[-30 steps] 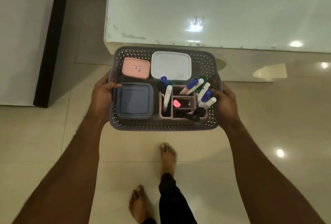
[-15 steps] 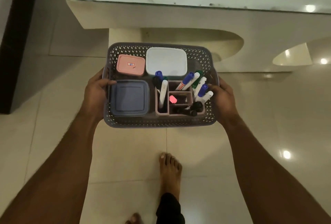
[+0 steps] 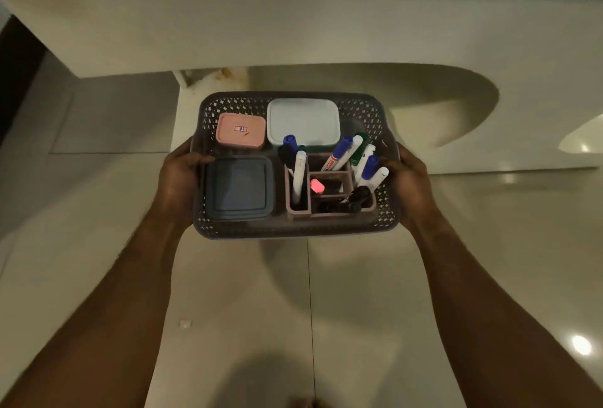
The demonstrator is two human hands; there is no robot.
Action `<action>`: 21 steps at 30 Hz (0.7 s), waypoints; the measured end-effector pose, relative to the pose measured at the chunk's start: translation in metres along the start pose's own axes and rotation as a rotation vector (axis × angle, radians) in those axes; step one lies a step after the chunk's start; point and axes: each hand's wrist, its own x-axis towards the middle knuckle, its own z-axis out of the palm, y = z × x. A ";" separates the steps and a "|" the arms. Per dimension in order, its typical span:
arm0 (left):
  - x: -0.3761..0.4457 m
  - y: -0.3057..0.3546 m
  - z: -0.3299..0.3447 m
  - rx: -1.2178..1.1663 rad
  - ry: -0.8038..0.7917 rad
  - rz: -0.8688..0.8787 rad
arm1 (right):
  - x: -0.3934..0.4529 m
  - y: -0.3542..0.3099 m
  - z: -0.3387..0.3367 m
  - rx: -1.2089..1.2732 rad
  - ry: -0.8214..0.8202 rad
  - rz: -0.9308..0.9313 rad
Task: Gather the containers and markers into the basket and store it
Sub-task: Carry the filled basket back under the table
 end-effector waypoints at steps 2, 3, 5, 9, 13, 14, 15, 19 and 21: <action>0.017 -0.003 0.003 0.011 -0.028 0.029 | 0.021 0.003 0.001 -0.009 -0.005 -0.032; 0.026 -0.003 0.004 0.017 -0.031 0.037 | 0.031 0.005 0.002 -0.020 -0.001 -0.044; 0.042 -0.006 0.006 0.021 -0.022 0.035 | 0.045 0.004 0.005 -0.047 0.017 -0.062; 0.065 -0.006 0.008 -0.024 -0.030 -0.003 | 0.065 -0.005 0.016 -0.049 0.042 -0.088; 0.085 -0.004 0.001 -0.022 -0.055 -0.033 | 0.081 -0.015 0.023 -0.138 0.038 -0.065; 0.090 -0.005 -0.001 -0.019 -0.055 -0.045 | 0.085 -0.017 0.023 -0.166 0.044 -0.062; 0.094 -0.004 -0.003 -0.006 -0.054 -0.056 | 0.088 -0.018 0.024 -0.178 0.043 -0.055; 0.099 -0.002 -0.003 0.008 -0.097 -0.070 | 0.094 -0.020 0.026 -0.203 0.037 -0.057; 0.096 0.003 0.002 0.078 -0.007 -0.035 | 0.093 -0.022 0.025 -0.201 0.057 -0.066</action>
